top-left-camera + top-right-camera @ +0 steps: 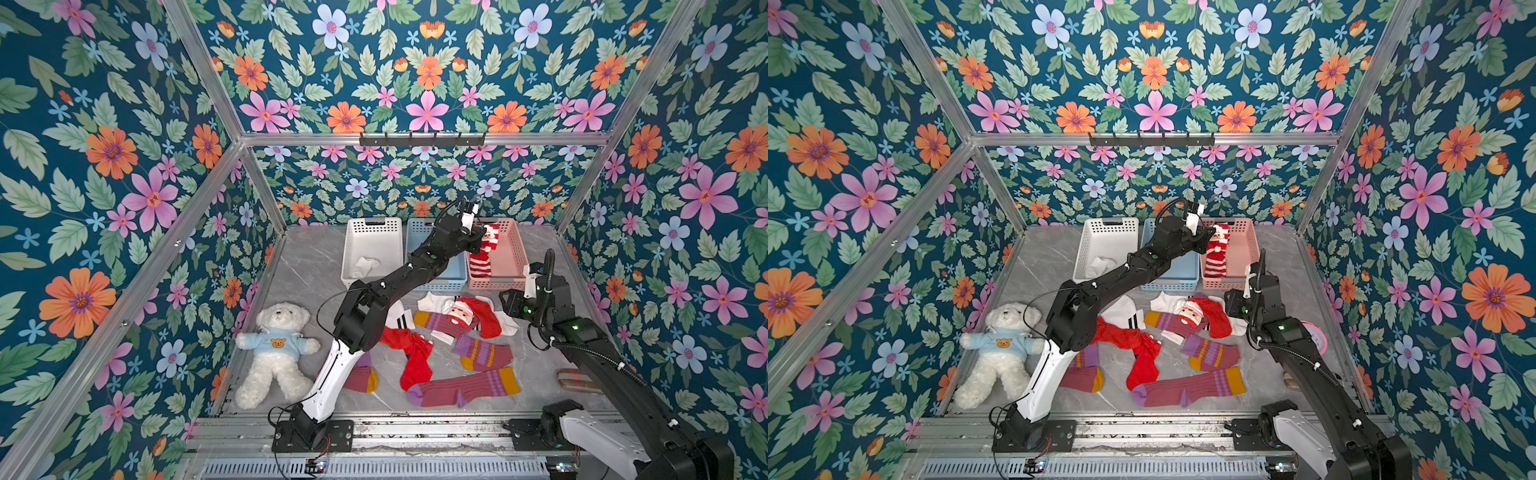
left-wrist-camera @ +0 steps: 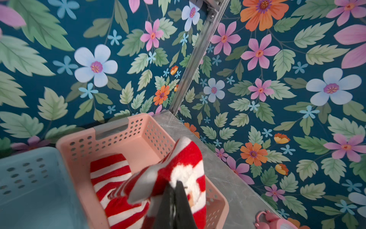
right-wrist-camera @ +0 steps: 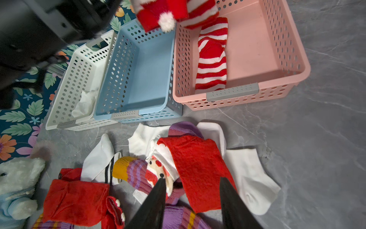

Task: Sort the socks into the basket by color
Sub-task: Place the sock in the bin.

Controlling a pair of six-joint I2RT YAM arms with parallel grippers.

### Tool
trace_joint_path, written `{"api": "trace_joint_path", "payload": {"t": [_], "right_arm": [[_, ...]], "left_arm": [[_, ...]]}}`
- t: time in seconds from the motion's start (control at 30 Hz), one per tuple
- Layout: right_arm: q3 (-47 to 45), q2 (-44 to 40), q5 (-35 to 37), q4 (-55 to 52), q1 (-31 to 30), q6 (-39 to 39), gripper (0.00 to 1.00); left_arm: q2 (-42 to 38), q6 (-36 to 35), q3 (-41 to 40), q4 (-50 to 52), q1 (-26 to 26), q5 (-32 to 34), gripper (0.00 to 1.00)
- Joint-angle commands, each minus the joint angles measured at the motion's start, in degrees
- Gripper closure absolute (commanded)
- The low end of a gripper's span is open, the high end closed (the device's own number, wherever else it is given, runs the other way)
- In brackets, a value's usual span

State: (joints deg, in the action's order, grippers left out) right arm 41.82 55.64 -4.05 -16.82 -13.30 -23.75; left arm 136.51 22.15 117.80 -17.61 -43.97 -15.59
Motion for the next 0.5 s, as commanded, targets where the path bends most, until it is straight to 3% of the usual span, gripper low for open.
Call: {"api": "trace_joint_path", "payload": {"t": [0.0, 0.13, 0.2, 0.47], "right_arm": [[-0.20, -0.76, 0.87, -1.20, -0.06, 0.09, 0.53], [-0.73, -1.84, 1.37, -1.30, -0.06, 0.01, 0.53], [-0.52, -1.94, 1.50, -1.41, -0.04, 0.02, 0.53], [0.23, -1.77, 1.77, -1.53, -0.05, 0.01, 0.53]], "left_arm": [[1.45, 4.46, 0.34, -5.52, -0.02, -3.24, 0.89], [1.20, 5.39, -1.50, -5.05, 0.02, -2.88, 0.63], [0.08, 5.37, -3.38, -5.32, -0.02, -2.24, 0.55], [-5.86, 4.49, -11.27, -5.87, 0.02, 0.13, 0.49]]}}
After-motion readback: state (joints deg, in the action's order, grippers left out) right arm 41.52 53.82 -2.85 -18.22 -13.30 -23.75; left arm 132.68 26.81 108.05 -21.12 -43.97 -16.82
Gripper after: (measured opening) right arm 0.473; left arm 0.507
